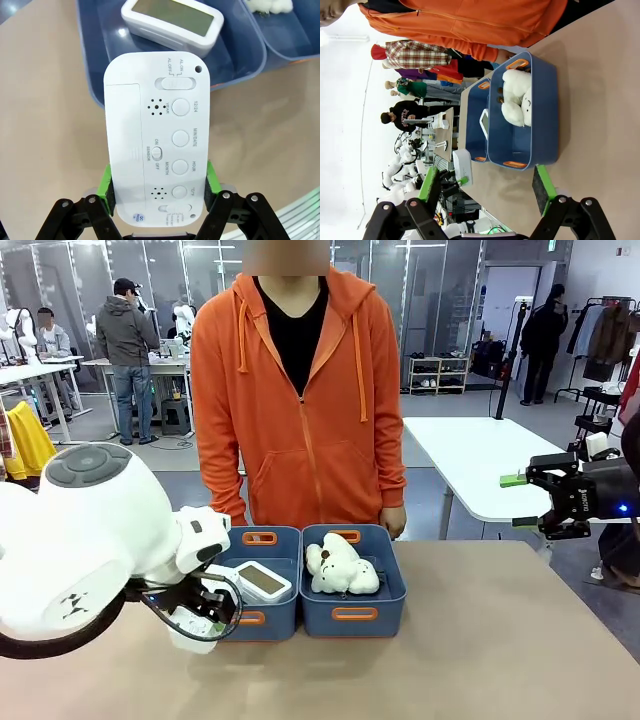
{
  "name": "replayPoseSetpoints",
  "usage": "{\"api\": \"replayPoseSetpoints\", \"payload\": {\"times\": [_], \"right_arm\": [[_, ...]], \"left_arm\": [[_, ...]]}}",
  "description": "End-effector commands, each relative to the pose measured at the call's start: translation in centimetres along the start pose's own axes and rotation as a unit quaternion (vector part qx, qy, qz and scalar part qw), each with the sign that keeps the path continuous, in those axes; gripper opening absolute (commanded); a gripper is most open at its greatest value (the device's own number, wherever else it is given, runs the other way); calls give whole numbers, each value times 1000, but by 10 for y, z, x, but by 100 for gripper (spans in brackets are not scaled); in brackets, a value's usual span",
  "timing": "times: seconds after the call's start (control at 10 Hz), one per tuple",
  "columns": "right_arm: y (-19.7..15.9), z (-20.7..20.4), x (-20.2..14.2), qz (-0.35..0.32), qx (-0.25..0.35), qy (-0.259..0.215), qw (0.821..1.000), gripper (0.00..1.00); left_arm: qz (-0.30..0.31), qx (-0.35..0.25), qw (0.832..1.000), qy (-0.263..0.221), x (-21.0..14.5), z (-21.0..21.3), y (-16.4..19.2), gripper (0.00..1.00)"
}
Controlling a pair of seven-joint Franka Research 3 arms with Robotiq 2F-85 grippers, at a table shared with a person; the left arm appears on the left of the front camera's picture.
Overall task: Sort the digital clocks into the basket.
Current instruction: Pick up the Digital clock from the table and place it into the empty Plastic storage basket.
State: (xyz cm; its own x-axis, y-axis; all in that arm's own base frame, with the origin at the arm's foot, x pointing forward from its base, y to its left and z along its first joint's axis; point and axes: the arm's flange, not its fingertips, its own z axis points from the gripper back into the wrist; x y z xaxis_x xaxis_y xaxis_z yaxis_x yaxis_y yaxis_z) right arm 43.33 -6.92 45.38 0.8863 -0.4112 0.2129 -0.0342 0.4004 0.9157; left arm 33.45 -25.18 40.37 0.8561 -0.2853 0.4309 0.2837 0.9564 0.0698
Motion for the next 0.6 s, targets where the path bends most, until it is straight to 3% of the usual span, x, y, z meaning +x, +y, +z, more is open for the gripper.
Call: {"api": "replayPoseSetpoints", "payload": {"times": [0.0, 0.1, 0.2, 0.5], "right_arm": [[0, 0, 0, -1, 0, -1, 1000, 93], [0, 0, 0, -1, 0, -1, 1000, 93], [0, 0, 0, -1, 0, -1, 1000, 93], [0, 0, 0, -1, 0, -1, 1000, 93]], "left_arm": [[18, 10, 1000, -17, -23, -11, 18, 48], [27, 0, 1000, -15, -25, -7, 24, 48], [1, 2, 1000, 1, 0, -3, 0, 48], [1, 2, 1000, 1, 0, -3, 0, 48]]}}
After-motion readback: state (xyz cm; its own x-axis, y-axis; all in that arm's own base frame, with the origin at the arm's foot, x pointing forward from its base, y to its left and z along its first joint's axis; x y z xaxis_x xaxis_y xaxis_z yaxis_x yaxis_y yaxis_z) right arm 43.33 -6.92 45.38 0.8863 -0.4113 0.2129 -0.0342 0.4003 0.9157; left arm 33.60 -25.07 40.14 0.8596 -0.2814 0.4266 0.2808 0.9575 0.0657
